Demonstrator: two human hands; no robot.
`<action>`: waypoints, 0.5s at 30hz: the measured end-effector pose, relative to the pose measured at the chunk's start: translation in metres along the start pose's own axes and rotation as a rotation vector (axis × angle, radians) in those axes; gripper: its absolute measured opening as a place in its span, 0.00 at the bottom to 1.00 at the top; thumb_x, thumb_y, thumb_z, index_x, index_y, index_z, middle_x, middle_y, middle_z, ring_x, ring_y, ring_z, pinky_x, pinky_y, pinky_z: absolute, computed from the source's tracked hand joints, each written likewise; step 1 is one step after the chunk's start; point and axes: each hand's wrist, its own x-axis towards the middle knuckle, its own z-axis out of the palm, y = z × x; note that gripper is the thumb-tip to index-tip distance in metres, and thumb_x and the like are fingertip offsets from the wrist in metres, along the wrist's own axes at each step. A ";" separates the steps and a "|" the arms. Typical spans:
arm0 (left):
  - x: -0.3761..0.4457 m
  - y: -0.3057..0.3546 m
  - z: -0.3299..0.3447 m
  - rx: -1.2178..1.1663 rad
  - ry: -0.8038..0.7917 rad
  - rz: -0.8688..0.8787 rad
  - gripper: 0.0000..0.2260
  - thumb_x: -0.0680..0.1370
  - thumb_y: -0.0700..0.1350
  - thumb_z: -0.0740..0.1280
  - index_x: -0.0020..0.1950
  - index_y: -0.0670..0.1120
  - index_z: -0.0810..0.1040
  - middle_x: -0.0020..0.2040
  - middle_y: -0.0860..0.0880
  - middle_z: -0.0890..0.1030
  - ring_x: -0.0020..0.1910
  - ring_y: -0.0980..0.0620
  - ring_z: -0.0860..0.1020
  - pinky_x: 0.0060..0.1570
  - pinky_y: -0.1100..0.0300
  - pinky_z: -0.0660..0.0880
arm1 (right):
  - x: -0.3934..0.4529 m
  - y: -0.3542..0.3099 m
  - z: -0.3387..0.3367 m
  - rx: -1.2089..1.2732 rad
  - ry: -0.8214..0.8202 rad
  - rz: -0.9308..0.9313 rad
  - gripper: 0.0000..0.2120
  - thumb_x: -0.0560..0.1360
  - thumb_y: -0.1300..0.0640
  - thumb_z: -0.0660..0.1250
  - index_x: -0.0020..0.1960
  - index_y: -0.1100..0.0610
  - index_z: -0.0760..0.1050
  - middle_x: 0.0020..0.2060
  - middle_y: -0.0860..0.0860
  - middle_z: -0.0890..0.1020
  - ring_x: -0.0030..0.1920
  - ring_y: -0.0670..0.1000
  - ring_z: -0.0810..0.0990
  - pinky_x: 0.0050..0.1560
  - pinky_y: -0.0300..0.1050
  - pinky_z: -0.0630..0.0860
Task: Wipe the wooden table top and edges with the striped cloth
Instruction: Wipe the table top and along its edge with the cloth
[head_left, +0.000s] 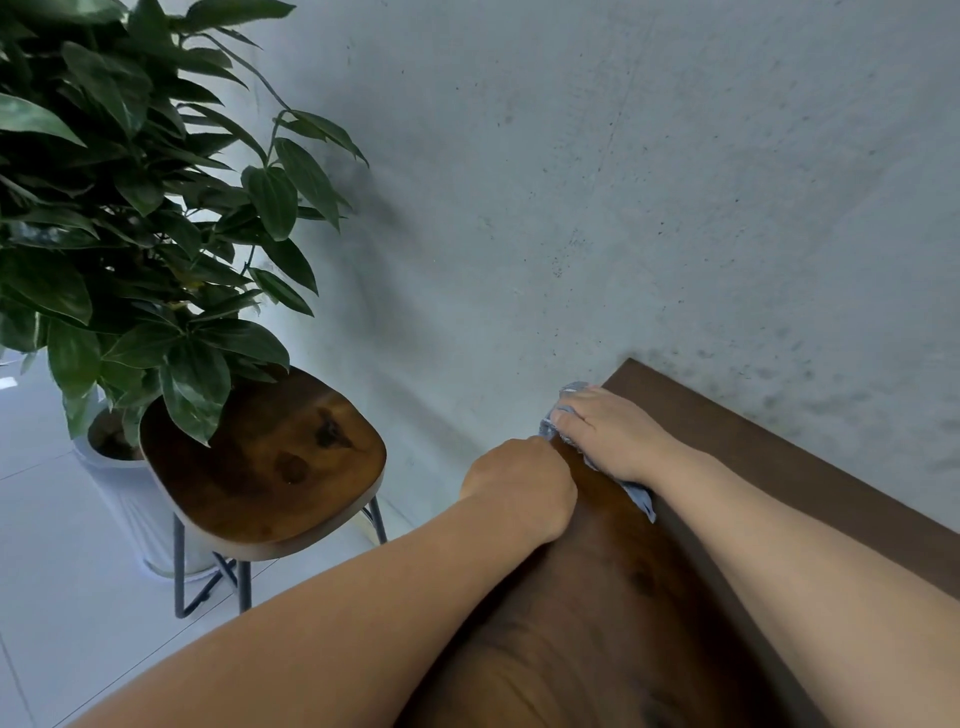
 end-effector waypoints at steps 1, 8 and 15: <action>0.004 0.001 0.001 0.011 -0.007 0.006 0.14 0.82 0.42 0.52 0.60 0.41 0.74 0.59 0.43 0.76 0.57 0.43 0.75 0.48 0.55 0.69 | -0.001 -0.001 0.001 0.002 -0.005 -0.036 0.19 0.83 0.53 0.51 0.39 0.60 0.71 0.37 0.48 0.74 0.48 0.49 0.70 0.53 0.46 0.68; 0.012 0.007 0.005 0.020 0.002 0.018 0.14 0.81 0.40 0.53 0.63 0.41 0.73 0.61 0.43 0.76 0.58 0.43 0.75 0.46 0.56 0.68 | -0.001 0.008 0.006 0.013 -0.009 -0.110 0.21 0.81 0.44 0.46 0.40 0.52 0.72 0.39 0.45 0.76 0.49 0.47 0.71 0.54 0.45 0.70; 0.007 0.005 0.002 -0.023 0.023 0.002 0.14 0.83 0.42 0.50 0.62 0.41 0.72 0.60 0.43 0.75 0.58 0.43 0.75 0.49 0.55 0.68 | 0.011 0.014 -0.002 -0.008 0.006 -0.015 0.19 0.83 0.52 0.50 0.34 0.48 0.62 0.34 0.43 0.69 0.46 0.48 0.68 0.49 0.47 0.67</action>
